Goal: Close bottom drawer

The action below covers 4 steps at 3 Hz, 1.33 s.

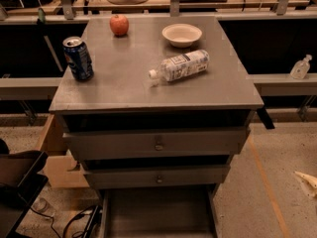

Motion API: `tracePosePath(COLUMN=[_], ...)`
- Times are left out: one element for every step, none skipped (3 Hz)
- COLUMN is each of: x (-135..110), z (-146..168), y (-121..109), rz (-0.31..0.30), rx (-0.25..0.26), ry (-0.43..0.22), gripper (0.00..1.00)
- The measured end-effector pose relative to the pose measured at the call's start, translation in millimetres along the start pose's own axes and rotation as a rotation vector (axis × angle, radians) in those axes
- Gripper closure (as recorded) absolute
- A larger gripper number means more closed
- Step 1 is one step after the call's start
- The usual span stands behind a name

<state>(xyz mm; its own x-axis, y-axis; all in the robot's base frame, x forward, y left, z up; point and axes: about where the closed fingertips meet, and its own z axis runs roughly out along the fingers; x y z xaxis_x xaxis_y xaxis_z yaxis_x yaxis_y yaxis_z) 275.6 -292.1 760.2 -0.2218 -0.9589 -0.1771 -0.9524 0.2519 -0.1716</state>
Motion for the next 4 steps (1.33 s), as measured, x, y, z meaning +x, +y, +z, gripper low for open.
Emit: tracePosePath(x=[0.0,-6.1,2.2,5.2], z=[0.0,28.8,97.2,171.3], y=[0.0,8.5,45.5,86.0], rz=[0.000,-0.012,0.013,0.002], rx=[0.000,-0.003,-0.048,-0.107], ry=[0.000,0.033,0.000,-0.013], gripper=[0.00,0.00,0.00,0.00])
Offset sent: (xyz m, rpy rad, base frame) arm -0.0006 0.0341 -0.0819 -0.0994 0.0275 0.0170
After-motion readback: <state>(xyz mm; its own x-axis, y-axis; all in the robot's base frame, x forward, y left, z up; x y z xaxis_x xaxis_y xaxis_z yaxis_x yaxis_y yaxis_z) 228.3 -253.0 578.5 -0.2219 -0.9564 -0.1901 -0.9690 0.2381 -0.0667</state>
